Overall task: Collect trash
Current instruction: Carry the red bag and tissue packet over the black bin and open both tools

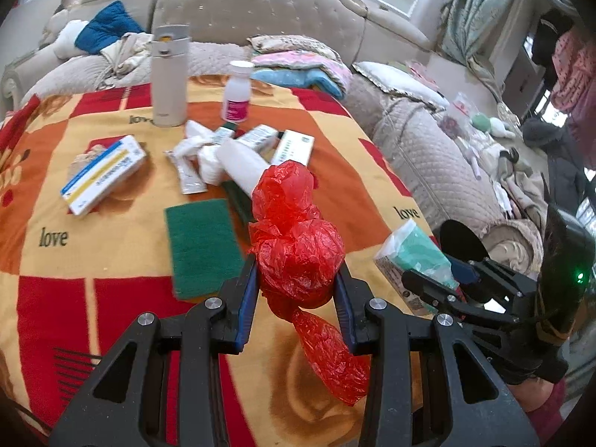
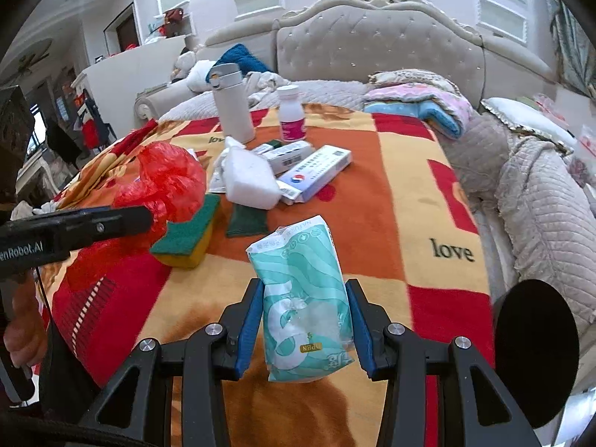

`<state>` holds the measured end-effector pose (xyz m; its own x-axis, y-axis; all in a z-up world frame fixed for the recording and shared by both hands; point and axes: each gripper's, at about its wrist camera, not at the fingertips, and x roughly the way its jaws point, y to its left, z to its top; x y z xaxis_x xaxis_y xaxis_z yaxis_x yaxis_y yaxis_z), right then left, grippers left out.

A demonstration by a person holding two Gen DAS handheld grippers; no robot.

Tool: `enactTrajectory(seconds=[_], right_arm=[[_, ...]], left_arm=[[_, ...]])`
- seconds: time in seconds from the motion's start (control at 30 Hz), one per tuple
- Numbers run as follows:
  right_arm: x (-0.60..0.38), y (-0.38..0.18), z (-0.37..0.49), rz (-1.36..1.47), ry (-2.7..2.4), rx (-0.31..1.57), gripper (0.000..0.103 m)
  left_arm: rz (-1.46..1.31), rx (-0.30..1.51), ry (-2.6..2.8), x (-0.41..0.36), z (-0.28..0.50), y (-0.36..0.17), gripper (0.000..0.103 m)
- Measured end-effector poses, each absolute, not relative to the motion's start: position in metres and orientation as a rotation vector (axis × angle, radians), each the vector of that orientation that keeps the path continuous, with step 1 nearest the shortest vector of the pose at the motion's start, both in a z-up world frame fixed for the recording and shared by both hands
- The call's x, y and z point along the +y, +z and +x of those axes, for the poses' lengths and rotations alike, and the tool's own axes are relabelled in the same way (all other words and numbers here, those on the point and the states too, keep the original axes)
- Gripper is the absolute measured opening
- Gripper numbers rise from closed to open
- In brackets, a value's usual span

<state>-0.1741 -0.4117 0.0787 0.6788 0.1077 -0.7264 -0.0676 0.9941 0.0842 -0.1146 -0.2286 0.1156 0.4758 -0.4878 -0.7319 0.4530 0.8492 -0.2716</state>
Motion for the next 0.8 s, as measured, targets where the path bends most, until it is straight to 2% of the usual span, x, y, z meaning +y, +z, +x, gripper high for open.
enactTrajectory(seconds=[0.8], right_arm=[[-0.534, 0.074, -0.222, 0.165, -0.14, 0.818, 0.043]], left_arm=[[0.11, 0.942, -0.757, -0.377, -0.129, 0.097, 0.035]])
